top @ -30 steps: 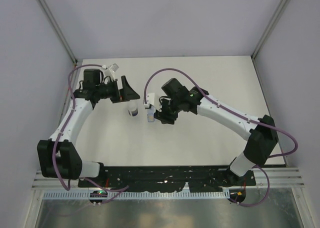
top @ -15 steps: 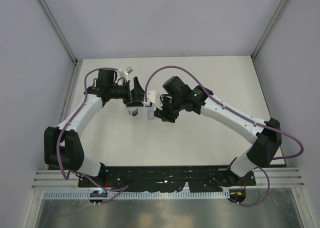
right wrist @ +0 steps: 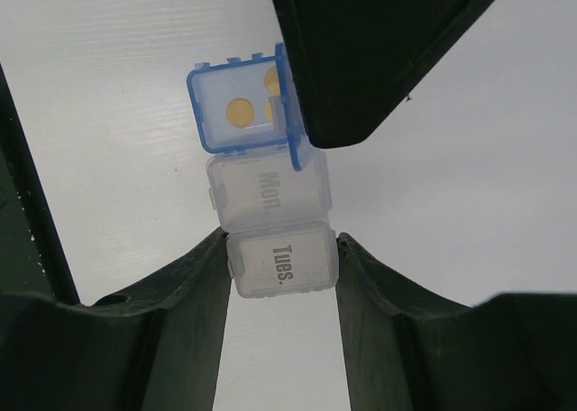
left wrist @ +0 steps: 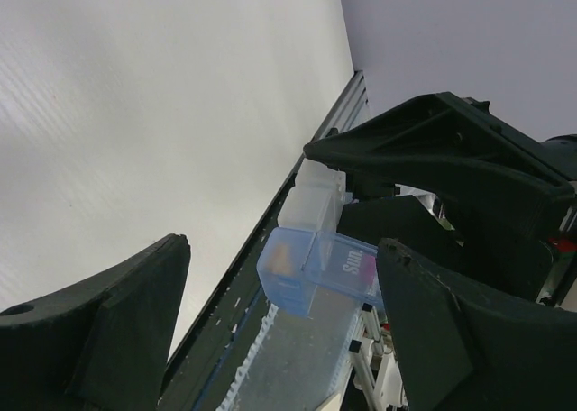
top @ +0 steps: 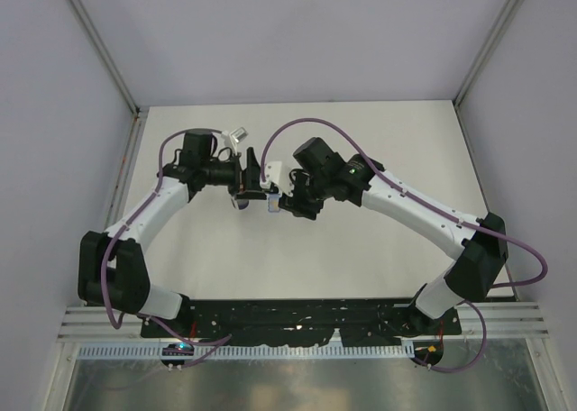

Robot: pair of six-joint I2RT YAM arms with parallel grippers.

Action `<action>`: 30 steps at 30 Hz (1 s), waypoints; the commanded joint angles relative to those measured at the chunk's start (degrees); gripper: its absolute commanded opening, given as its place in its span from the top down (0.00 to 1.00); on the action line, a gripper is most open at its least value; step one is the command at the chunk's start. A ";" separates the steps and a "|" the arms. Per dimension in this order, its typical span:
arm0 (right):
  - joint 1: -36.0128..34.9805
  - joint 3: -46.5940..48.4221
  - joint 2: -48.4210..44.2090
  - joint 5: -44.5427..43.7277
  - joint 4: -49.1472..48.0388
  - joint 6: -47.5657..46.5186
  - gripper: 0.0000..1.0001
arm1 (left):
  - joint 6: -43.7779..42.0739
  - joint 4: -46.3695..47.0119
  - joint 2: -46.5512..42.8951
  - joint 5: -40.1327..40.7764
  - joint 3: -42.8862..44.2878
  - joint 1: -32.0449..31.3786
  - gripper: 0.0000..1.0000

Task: Sort the pills into containers

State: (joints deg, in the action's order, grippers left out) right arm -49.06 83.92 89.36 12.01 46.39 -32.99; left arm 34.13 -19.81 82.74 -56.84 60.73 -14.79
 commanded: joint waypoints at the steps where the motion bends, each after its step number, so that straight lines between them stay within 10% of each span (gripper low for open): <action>1: -0.07 2.83 -1.03 -1.37 -1.39 0.83 0.94 | 0.59 3.90 -3.11 -2.31 -0.79 -0.77 0.13; 30: 1.33 2.74 0.02 -1.11 -1.83 1.18 0.94 | 6.39 16.56 -2.76 -5.48 -7.29 -3.41 0.45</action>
State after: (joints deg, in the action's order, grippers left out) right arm -48.25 84.12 89.41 10.79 46.37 -32.58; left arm 40.14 -6.13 81.36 -60.66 54.26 -17.72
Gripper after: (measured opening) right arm 0.508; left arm 0.553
